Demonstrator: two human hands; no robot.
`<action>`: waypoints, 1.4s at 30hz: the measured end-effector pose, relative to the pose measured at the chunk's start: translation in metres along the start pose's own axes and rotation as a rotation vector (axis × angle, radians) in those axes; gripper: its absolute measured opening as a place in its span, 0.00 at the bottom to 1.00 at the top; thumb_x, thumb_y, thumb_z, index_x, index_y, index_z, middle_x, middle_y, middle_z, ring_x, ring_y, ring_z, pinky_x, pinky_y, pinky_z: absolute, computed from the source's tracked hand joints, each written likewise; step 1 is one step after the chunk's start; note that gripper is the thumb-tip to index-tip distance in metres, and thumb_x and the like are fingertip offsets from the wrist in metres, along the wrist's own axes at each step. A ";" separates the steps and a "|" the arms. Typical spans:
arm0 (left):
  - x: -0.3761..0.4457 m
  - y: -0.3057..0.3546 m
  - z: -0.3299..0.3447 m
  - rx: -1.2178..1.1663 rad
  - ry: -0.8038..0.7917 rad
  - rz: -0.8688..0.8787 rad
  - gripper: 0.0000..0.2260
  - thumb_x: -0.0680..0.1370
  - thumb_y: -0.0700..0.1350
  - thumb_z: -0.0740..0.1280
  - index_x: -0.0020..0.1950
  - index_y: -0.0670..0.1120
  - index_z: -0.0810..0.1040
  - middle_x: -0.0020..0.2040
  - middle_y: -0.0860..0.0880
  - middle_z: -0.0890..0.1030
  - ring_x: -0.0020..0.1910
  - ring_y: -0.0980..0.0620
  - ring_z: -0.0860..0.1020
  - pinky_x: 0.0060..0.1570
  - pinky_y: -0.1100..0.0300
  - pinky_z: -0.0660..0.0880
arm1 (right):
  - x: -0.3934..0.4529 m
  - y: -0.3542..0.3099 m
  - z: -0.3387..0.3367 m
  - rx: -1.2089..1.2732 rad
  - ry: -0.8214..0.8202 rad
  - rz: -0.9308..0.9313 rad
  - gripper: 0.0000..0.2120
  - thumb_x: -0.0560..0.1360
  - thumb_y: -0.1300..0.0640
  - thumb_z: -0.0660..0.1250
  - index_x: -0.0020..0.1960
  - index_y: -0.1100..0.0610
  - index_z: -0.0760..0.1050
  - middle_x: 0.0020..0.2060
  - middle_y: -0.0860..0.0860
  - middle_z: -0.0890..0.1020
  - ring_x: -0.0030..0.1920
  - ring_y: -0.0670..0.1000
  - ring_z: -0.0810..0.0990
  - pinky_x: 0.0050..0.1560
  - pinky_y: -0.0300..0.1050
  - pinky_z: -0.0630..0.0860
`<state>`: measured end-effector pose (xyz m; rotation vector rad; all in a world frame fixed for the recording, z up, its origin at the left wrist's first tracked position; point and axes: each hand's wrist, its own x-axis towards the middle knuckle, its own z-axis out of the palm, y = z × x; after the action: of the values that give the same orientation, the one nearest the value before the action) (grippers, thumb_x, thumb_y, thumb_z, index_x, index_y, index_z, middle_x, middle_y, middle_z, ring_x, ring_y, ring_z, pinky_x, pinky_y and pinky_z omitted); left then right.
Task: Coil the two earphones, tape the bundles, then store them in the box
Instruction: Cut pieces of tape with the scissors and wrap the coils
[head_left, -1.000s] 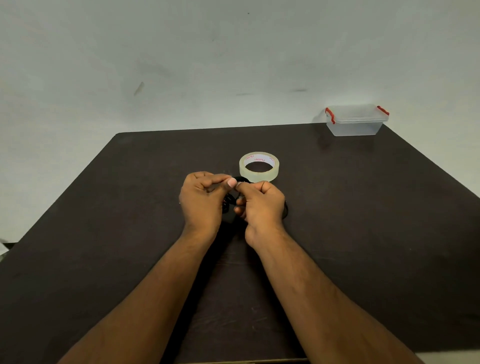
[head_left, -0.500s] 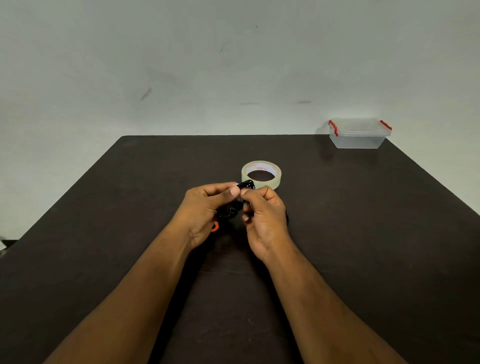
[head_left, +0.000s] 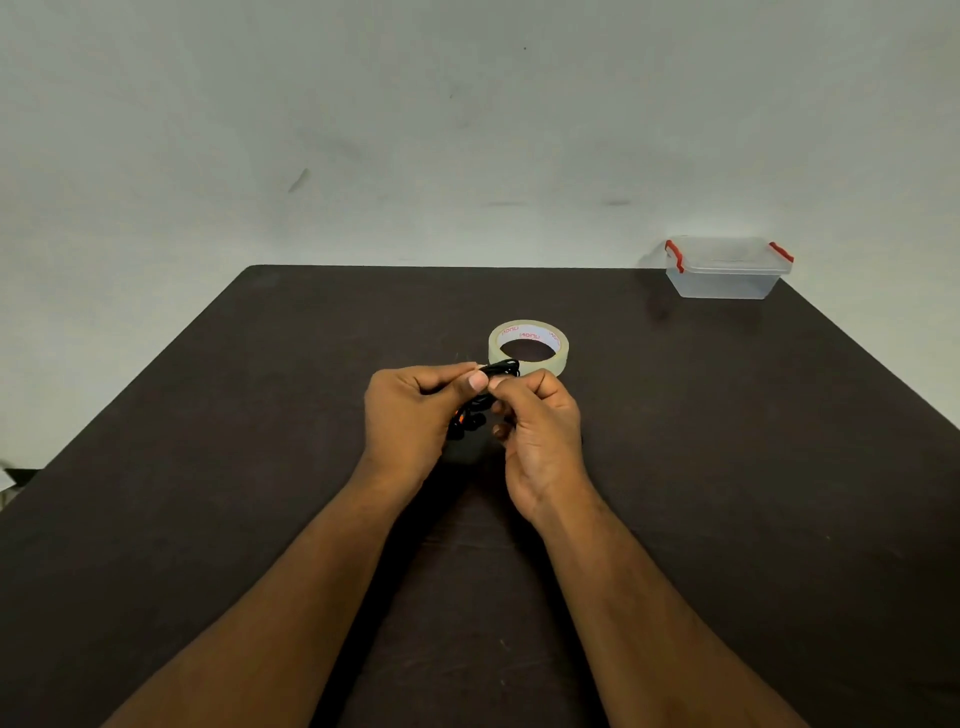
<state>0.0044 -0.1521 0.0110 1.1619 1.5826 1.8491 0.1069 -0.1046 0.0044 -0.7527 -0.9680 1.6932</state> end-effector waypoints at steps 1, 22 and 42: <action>0.000 0.000 0.000 0.028 0.014 0.015 0.08 0.72 0.40 0.74 0.50 0.41 0.85 0.44 0.49 0.86 0.46 0.54 0.85 0.44 0.63 0.79 | 0.000 0.000 0.000 -0.008 -0.002 -0.001 0.16 0.69 0.64 0.71 0.28 0.50 0.71 0.31 0.48 0.78 0.33 0.44 0.75 0.36 0.42 0.69; 0.021 -0.011 -0.018 -0.174 -0.045 -0.063 0.05 0.73 0.38 0.73 0.47 0.44 0.86 0.44 0.44 0.86 0.47 0.45 0.85 0.47 0.55 0.80 | 0.018 -0.030 -0.026 -0.294 -0.075 -0.280 0.10 0.72 0.67 0.70 0.47 0.53 0.82 0.46 0.53 0.85 0.46 0.50 0.82 0.44 0.42 0.78; 0.020 -0.001 -0.029 -0.025 -0.341 -0.142 0.12 0.72 0.41 0.72 0.52 0.37 0.83 0.46 0.42 0.86 0.48 0.48 0.84 0.50 0.58 0.80 | 0.030 -0.015 -0.029 -0.370 -0.386 -0.240 0.10 0.65 0.66 0.77 0.44 0.56 0.85 0.40 0.53 0.86 0.43 0.50 0.85 0.43 0.38 0.79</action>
<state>-0.0307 -0.1531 0.0166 1.2424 1.4052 1.4852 0.1288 -0.0661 0.0028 -0.5211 -1.6056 1.4907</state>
